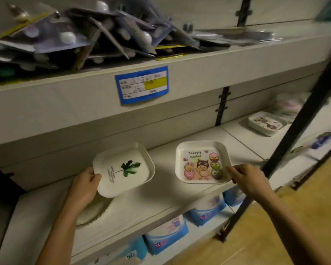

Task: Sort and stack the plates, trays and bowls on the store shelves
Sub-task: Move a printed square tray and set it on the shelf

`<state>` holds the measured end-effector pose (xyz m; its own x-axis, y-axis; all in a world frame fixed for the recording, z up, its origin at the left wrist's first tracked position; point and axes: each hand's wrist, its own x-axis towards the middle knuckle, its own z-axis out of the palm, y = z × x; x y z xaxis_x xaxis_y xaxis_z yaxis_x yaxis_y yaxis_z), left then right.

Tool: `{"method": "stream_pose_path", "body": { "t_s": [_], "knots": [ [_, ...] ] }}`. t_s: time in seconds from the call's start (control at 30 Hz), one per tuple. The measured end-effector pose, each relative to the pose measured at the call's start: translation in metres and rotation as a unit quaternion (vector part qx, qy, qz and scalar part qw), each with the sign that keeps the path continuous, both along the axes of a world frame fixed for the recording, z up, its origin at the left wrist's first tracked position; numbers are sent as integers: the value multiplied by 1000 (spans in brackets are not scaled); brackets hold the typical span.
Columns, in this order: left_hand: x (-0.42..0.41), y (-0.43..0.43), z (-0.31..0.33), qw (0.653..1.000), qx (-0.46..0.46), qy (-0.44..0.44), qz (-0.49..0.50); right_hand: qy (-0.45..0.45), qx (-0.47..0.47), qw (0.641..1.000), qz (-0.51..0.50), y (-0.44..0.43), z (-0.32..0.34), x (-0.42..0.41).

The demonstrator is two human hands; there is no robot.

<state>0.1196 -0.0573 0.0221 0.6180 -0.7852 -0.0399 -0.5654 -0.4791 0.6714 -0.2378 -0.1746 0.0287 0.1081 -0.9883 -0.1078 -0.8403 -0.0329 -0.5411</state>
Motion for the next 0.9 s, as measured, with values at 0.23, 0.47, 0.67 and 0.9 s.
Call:
{"method": "stream_pose_path", "body": {
  "t_s": [0.23, 0.47, 0.67, 0.9],
  "knots": [
    [-103, -54, 23, 992, -16, -3, -124, -23, -17, 998, -56, 1, 5, -104],
    [-229, -101, 24, 983, -24, -24, -182, 3, -23, 994, -105, -6, 3, -233],
    [-343, -136, 15, 972, -34, -21, -233, 10, -26, 988, -150, -21, -9, -342],
    [-450, -174, 9, 966, -31, 11, -256, 32, -22, 979, -199, -45, -10, -433]
  ]
}}
